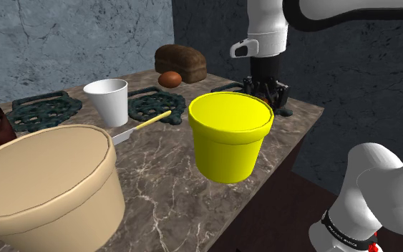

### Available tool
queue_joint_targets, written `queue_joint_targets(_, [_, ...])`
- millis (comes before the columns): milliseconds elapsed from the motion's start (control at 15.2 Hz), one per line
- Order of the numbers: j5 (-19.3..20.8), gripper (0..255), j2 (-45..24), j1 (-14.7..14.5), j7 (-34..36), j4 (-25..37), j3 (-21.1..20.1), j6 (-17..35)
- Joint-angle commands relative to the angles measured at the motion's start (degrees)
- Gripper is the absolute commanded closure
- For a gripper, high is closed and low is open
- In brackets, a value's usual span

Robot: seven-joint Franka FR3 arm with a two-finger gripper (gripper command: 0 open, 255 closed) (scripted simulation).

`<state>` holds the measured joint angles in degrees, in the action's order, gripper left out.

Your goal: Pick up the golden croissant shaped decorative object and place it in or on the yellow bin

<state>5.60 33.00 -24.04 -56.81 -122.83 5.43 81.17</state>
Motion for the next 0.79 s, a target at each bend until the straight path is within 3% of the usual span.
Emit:
queue_joint_targets(0, [-0.03, 255, -0.43, -0.01, -0.12, 1.89, -0.04, -1.47])
queue_joint_targets(726, [-0.24, 255, -3.53, -0.13, -0.7, 13.11, -0.28, -9.58])
